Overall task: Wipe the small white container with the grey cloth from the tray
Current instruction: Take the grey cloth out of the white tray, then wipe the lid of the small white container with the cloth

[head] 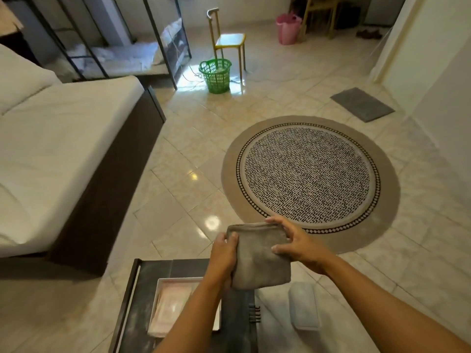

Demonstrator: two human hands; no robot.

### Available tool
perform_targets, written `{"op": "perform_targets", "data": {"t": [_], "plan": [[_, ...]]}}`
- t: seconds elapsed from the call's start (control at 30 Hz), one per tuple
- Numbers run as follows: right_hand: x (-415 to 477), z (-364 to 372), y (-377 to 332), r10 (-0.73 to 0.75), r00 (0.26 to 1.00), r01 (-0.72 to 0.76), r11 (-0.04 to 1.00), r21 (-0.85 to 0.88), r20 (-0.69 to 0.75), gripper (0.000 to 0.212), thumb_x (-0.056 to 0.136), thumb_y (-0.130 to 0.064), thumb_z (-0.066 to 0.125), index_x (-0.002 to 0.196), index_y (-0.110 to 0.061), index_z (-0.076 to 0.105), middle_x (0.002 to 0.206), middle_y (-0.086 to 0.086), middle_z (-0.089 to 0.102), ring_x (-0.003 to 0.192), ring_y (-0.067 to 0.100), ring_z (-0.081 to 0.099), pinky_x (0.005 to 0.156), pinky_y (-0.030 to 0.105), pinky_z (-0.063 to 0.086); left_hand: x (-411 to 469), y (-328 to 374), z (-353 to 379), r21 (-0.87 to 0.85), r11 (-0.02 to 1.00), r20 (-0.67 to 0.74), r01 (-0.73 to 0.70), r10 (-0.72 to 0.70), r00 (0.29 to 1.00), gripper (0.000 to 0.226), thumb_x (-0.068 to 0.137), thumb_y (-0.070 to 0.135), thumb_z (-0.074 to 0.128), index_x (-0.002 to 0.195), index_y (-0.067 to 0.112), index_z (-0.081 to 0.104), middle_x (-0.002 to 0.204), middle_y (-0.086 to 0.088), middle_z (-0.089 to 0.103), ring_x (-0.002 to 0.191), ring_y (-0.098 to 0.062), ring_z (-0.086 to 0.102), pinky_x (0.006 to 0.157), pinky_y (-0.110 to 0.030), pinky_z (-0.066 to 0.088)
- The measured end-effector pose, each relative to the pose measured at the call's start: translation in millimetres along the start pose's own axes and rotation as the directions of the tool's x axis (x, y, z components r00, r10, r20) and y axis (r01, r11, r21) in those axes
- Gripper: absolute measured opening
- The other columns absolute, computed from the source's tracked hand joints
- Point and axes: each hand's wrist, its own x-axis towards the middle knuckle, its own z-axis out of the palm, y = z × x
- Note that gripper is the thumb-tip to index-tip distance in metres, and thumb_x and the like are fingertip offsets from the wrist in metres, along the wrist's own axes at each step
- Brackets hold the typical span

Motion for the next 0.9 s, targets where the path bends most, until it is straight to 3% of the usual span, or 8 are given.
{"op": "perform_targets", "data": {"t": [0.13,0.23,0.33,0.43,0.5,0.63,0.77,0.9], "plan": [[-3.4,-14.1,23.4,0.022,0.984,-0.023,1.0,-0.006,-0.175,0.025,0.085,0.0,0.069,0.095,-0.023,0.072,0.119,0.01,0.06,0.103,0.028,0.062,0.074,0.038,0.06,-0.9,-16.6,18.4,-0.036,0.999,0.056,0.03,-0.027,0.998,0.058,0.093,0.028,0.065,0.14,0.037,0.033,0.122,-0.015,0.06,0.1,-0.033,0.069,0.087,-0.054,0.058],[-6.8,-25.9,45.7,0.064,0.967,-0.07,0.998,-0.012,-0.247,0.016,0.085,-0.001,0.07,0.092,-0.016,0.073,0.113,0.014,0.063,0.097,0.023,0.065,0.076,0.04,0.06,2.3,-34.7,29.7,0.062,0.997,0.193,-0.048,0.035,0.981,0.046,0.089,0.015,0.07,0.127,0.037,0.053,0.122,-0.01,0.06,0.101,-0.029,0.067,0.083,-0.047,0.061],[0.1,-45.2,77.3,0.139,0.978,-0.145,0.989,-0.028,-0.153,0.038,0.081,0.0,0.073,0.114,-0.018,0.068,0.122,0.009,0.056,0.104,0.027,0.063,0.07,0.03,0.061,21.4,-61.8,44.2,0.193,0.976,0.302,-0.104,0.042,0.952,0.041,0.085,0.01,0.074,0.119,0.031,0.065,0.121,0.0,0.058,0.103,-0.014,0.06,0.083,-0.031,0.06],[18.4,-62.4,128.4,0.191,0.98,-0.198,0.969,-0.146,-0.064,0.068,0.076,0.011,0.069,0.133,-0.023,0.057,0.134,0.002,0.044,0.106,0.024,0.06,0.065,0.023,0.057,52.1,-105.3,65.5,0.319,0.938,0.331,-0.136,0.025,0.943,0.061,0.079,0.008,0.078,0.133,0.025,0.057,0.124,0.002,0.053,0.109,-0.015,0.057,0.092,-0.036,0.057],[36.3,-75.6,169.1,0.187,0.981,-0.195,0.961,-0.198,-0.058,0.077,0.075,0.014,0.067,0.139,-0.026,0.052,0.139,0.0,0.039,0.108,0.025,0.059,0.065,0.024,0.057,77.0,-137.8,84.7,0.38,0.908,0.333,-0.176,0.043,0.942,0.071,0.075,0.009,0.08,0.139,0.023,0.053,0.131,0.001,0.05,0.117,-0.017,0.053,0.1,-0.038,0.052],[72.0,-106.0,259.1,0.163,0.983,-0.179,0.957,-0.23,-0.087,0.081,0.074,0.015,0.066,0.14,-0.031,0.051,0.141,-0.002,0.036,0.116,0.027,0.056,0.071,0.032,0.062,130.3,-213.3,124.0,0.443,0.87,0.334,-0.215,0.062,0.94,0.079,0.078,0.006,0.078,0.147,0.016,0.042,0.135,0.0,0.045,0.123,-0.019,0.049,0.104,-0.034,0.048],[100.9,-131.9,336.7,0.158,0.978,-0.186,0.956,-0.226,-0.137,0.081,0.072,0.013,0.068,0.135,-0.035,0.053,0.143,0.003,0.039,0.115,0.028,0.055,0.069,0.031,0.062,169.1,-283.0,155.5,0.487,0.833,0.334,-0.263,0.101,0.937,0.082,0.081,0.004,0.074,0.151,0.013,0.035,0.142,-0.001,0.04,0.128,-0.021,0.044,0.094,-0.022,0.042],[115.8,-141.2,389.4,0.134,0.977,-0.174,0.951,-0.257,-0.165,0.081,0.074,0.016,0.067,0.138,-0.03,0.052,0.142,0.005,0.04,0.112,0.03,0.057,0.066,0.028,0.06,190.9,-336.6,178.4,0.515,0.805,0.306,-0.294,0.148,0.94,0.083,0.082,0.003,0.074,0.152,0.013,0.033,0.145,-0.001,0.037,0.131,-0.022,0.043,0.104,-0.031,0.045]]}}
